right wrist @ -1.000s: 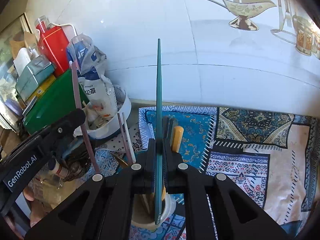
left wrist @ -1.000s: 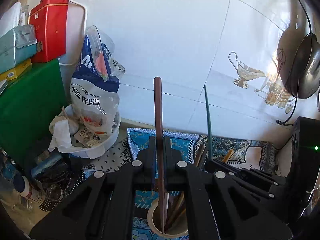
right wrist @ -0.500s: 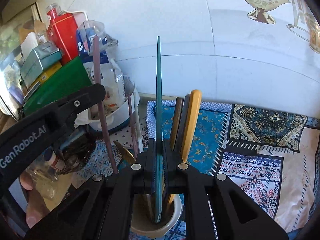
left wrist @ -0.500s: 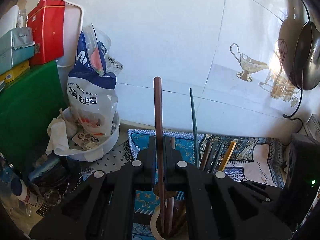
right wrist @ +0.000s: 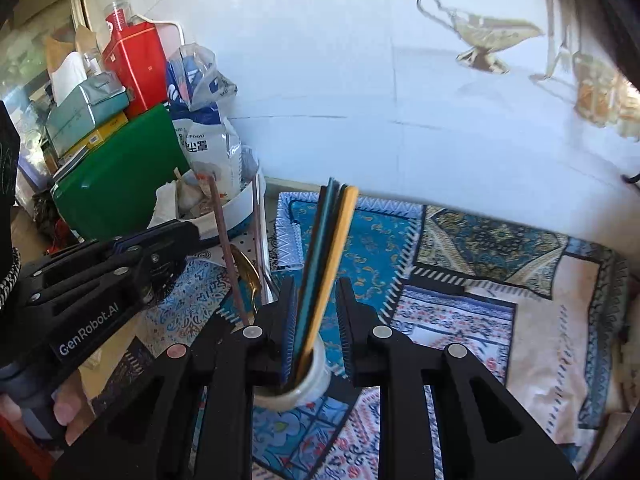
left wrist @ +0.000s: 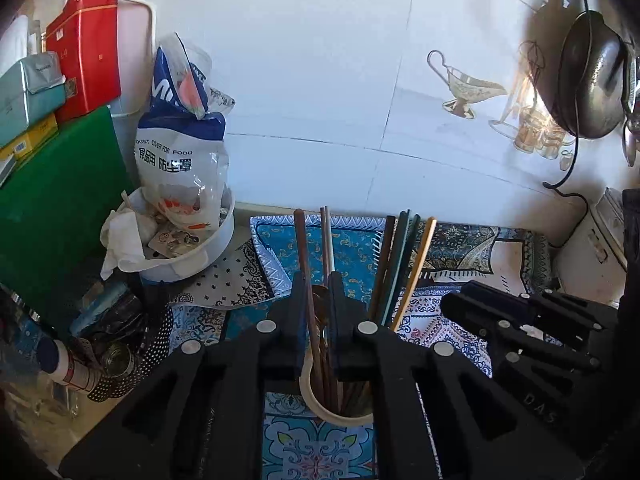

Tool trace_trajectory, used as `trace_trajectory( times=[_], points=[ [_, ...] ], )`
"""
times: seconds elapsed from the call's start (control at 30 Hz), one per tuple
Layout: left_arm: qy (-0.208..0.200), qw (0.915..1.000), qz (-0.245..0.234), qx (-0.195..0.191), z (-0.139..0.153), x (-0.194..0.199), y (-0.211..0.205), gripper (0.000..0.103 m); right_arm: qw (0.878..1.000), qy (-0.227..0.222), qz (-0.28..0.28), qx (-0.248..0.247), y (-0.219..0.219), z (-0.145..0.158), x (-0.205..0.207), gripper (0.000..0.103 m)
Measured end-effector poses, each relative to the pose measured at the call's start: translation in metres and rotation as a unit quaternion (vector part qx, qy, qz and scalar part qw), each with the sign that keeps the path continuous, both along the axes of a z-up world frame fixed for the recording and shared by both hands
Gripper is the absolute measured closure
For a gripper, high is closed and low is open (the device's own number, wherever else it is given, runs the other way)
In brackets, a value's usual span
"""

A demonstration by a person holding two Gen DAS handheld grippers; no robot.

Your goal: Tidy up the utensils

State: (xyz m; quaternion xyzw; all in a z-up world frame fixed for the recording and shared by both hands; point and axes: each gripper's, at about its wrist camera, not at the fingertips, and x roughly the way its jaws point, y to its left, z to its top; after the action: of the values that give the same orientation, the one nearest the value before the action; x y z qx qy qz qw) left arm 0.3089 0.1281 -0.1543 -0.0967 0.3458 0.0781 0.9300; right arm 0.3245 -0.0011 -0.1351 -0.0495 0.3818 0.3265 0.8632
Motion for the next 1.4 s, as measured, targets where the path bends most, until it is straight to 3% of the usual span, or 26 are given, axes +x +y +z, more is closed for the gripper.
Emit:
trace_trajectory(
  times=[0.13, 0.2, 0.27, 0.47, 0.63, 0.7, 0.8, 0.9, 1.2, 1.4],
  points=[
    [-0.025, 0.9995, -0.017, 0.011, 0.028, -0.026, -0.01, 0.086, 0.999, -0.041, -0.015, 0.002, -0.02, 0.035, -0.029, 0.085],
    [-0.047, 0.9983, -0.03, 0.02, 0.047, -0.044, -0.016, 0.067, 0.997, -0.068, -0.028, 0.009, -0.031, 0.058, -0.047, 0.085],
    [-0.075, 0.996, -0.041, 0.028, 0.066, -0.065, -0.022, 0.059, 0.995, -0.09, -0.039, 0.02, -0.04, 0.078, -0.062, 0.083],
    [-0.145, 0.9863, -0.061, 0.048, 0.118, -0.126, -0.031, 0.046, 0.98, -0.166, -0.088, 0.058, -0.07, 0.137, -0.126, 0.075],
    [-0.191, 0.9779, -0.073, 0.043, 0.146, -0.177, -0.032, 0.035, 0.963, -0.229, -0.125, 0.064, -0.08, 0.166, -0.181, 0.065],
    [-0.203, 0.9755, -0.072, 0.043, 0.152, -0.197, -0.033, 0.027, 0.959, -0.24, -0.133, 0.07, -0.081, 0.171, -0.199, 0.053],
    [-0.217, 0.9725, -0.072, 0.042, 0.155, -0.22, -0.032, 0.011, 0.953, -0.252, -0.154, 0.068, -0.08, 0.172, -0.22, 0.047],
    [-0.226, 0.9709, -0.064, 0.045, 0.154, -0.239, -0.031, 0.004, 0.948, -0.257, -0.175, 0.064, -0.081, 0.168, -0.236, 0.029],
    [-0.224, 0.9719, -0.054, 0.051, 0.145, -0.27, -0.025, 0.001, 0.935, -0.271, -0.225, 0.042, -0.084, 0.163, -0.269, 0.0],
    [-0.223, 0.9721, -0.052, 0.05, 0.144, -0.277, -0.024, 0.001, 0.934, -0.271, -0.233, 0.03, -0.081, 0.16, -0.277, 0.0]
  ],
)
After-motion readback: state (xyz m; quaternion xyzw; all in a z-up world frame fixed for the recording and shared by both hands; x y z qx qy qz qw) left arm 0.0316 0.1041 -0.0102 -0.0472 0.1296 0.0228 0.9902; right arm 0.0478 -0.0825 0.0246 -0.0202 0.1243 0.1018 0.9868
